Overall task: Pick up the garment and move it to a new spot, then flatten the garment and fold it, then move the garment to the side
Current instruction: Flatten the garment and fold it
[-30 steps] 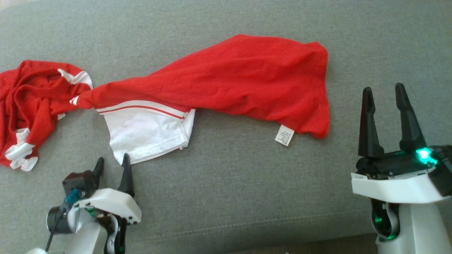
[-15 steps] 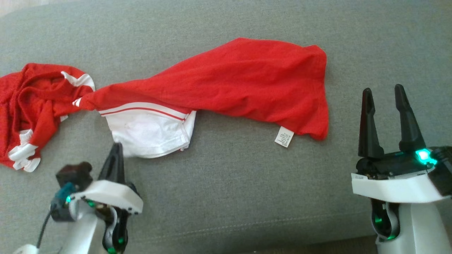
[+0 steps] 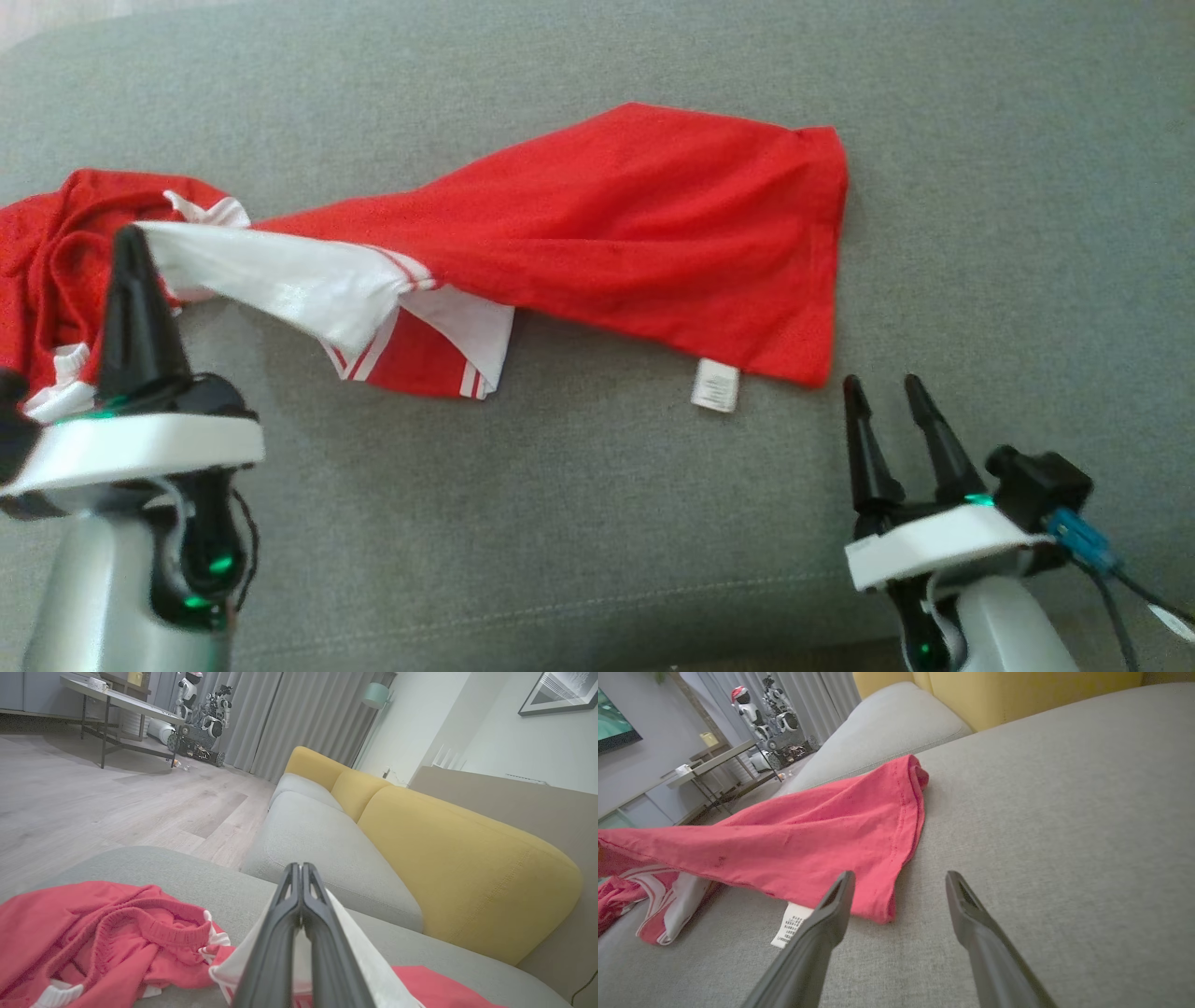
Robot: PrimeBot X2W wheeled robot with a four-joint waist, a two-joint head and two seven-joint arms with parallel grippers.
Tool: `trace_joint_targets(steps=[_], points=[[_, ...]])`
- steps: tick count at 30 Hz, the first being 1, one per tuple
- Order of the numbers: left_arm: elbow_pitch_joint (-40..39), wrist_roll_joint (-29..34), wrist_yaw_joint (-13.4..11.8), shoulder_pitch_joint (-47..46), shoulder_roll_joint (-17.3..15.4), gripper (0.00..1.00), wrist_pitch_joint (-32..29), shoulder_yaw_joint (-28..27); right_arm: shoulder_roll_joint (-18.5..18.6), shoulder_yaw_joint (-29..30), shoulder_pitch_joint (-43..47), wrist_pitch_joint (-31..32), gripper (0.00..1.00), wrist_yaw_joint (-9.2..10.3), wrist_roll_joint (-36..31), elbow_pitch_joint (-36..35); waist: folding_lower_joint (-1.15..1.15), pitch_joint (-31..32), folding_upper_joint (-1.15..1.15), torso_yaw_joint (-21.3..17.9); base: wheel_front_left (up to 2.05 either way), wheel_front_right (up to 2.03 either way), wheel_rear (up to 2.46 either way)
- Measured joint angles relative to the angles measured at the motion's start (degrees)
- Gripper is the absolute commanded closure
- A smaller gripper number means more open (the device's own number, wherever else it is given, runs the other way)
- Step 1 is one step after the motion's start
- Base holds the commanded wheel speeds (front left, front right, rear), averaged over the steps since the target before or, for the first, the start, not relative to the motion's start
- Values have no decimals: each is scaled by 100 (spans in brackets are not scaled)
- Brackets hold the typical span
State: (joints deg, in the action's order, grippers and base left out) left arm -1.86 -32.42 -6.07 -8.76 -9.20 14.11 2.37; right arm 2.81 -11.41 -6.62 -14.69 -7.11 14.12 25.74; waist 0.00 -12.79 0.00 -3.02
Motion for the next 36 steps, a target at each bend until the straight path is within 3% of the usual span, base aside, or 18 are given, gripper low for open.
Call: trace_joint_targets(steps=[10, 13, 15, 16, 23, 31, 36], points=[[-64, -19, -67, 0, -125, 100, -91, -124, 13, -769, -1007, 0, 0, 0, 572, 1729, 0, -64, 0, 122, 0, 0, 0], [-26, 0, -66, -1, -127, 100, -91, -104, 18, -945, -1121, -3, 2, 0, 725, 1920, 0, -59, 0, 205, 0, 0, 0], [4, 0, -66, -2, -129, 100, -91, -100, 21, -995, -1141, -7, 58, 0, 744, 1976, 0, -50, 0, 245, 0, 0, 0], [21, 0, -66, -2, -127, 100, -91, -96, 21, -1021, -1140, -7, 99, 0, 744, 1987, 0, -42, 0, 260, 0, 0, 0], [131, 5, -14, -4, -124, 100, -90, -23, 22, -935, -1061, 0, 100, 0, 694, 1976, 0, 105, 0, 289, 0, 0, 0], [-606, -786, 414, -387, -135, 100, -617, 18, 22, -331, -1041, 16, 100, 0, 1191, 219, 0, 368, 0, 99, 0, 0, 0], [-1102, -1240, 403, -1544, -298, 100, -1321, -21, 18, 211, -1841, 892, 100, 0, 1195, -748, 0, 547, 0, -52, 0, 0, 0]])
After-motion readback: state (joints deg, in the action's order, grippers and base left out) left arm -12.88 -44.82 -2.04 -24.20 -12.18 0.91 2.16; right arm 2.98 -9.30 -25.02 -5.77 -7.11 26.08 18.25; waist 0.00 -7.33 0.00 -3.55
